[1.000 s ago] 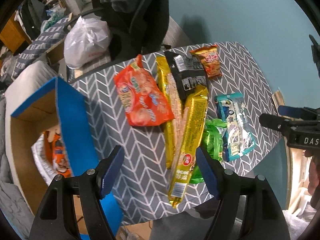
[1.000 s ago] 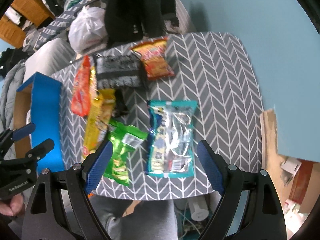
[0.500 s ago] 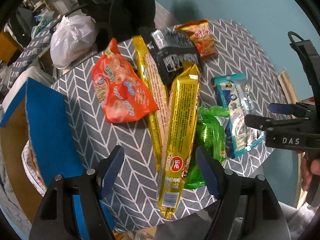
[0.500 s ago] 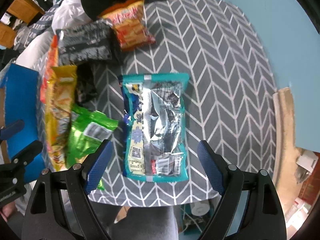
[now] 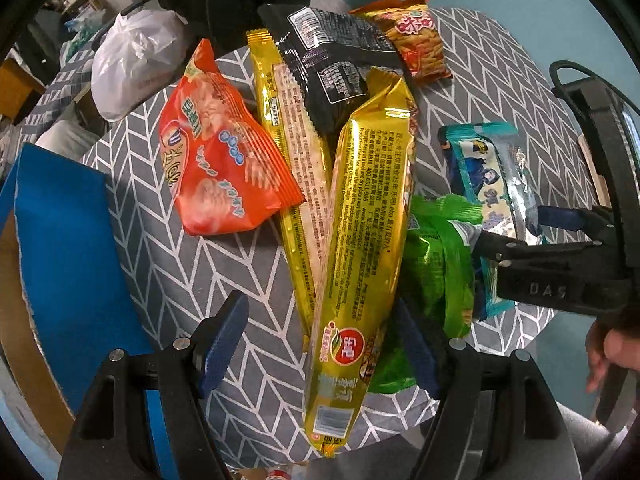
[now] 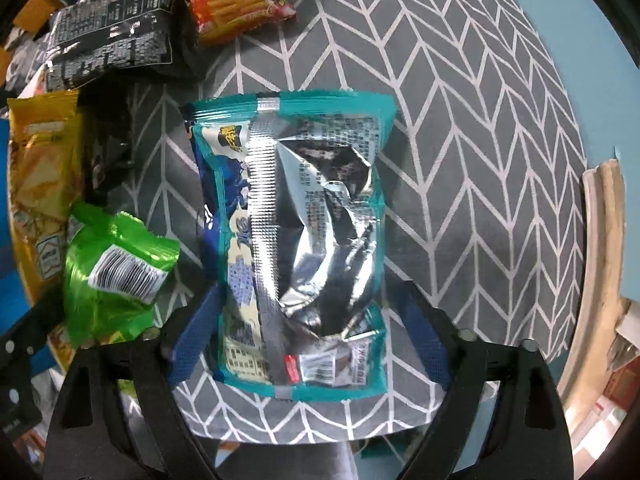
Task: Organize snacks
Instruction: 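Grasp the yellow wafer bag with left tool while right tool grasps teal-and-silver bag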
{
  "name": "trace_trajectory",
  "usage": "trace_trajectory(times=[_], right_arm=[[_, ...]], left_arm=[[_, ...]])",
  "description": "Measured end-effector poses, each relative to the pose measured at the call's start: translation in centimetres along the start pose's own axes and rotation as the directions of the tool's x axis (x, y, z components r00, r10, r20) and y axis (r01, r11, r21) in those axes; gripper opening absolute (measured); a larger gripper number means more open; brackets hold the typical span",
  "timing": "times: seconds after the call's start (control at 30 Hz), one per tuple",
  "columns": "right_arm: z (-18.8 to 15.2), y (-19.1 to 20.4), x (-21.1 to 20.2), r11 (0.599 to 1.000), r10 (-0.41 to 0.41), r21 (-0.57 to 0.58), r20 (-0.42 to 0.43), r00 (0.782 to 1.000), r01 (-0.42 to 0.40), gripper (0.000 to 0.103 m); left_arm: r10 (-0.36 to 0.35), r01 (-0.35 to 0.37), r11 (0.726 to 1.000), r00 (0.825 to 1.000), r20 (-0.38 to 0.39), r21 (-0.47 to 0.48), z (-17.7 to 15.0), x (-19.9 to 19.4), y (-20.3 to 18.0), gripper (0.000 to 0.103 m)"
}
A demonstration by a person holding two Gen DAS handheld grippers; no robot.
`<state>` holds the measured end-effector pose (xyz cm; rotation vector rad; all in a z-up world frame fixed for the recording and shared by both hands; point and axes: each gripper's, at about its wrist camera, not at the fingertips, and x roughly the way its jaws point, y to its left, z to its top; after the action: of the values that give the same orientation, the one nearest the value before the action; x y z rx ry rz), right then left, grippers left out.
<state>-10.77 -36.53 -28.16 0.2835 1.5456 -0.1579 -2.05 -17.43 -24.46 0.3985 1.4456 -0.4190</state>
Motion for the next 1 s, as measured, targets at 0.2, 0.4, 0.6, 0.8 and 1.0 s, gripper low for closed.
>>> trace_trajectory(times=[0.2, 0.4, 0.6, 0.8, 1.0], right_arm=[[1.0, 1.7, 1.3, 0.998, -0.06, -0.03, 0.012, 0.998, 0.06, 0.091], [1.1, 2.7, 2.2, 0.996, -0.076, -0.039, 0.03, 0.997, 0.078, 0.092], [0.0, 3.5, 0.7, 0.994, -0.063, -0.083, 0.046, 0.997, 0.067, 0.076], [-1.0, 4.8, 0.0, 0.991, -0.05, -0.117, 0.066, 0.997, 0.057, 0.061], [-1.2, 3.8, -1.1, 0.995, -0.043, -0.081, 0.088, 0.995, 0.05, 0.061]], left_arm=[[0.014, -0.014, 1.0, 1.0, -0.006, -0.01, 0.3, 1.4, -0.1, 0.073], [-0.004, 0.004, 0.999, 1.0, -0.002, 0.048, -0.1, 1.9, -0.8, 0.04], [-0.02, 0.019, 0.998, 0.999, 0.026, 0.053, -1.3, 1.2, -0.6, 0.029], [-0.001, -0.001, 0.999, 0.999, 0.044, 0.051, -2.8, 0.3, 1.2, 0.028], [0.003, -0.005, 1.0, 0.998, 0.068, 0.026, -3.9, -1.3, 3.3, 0.028]])
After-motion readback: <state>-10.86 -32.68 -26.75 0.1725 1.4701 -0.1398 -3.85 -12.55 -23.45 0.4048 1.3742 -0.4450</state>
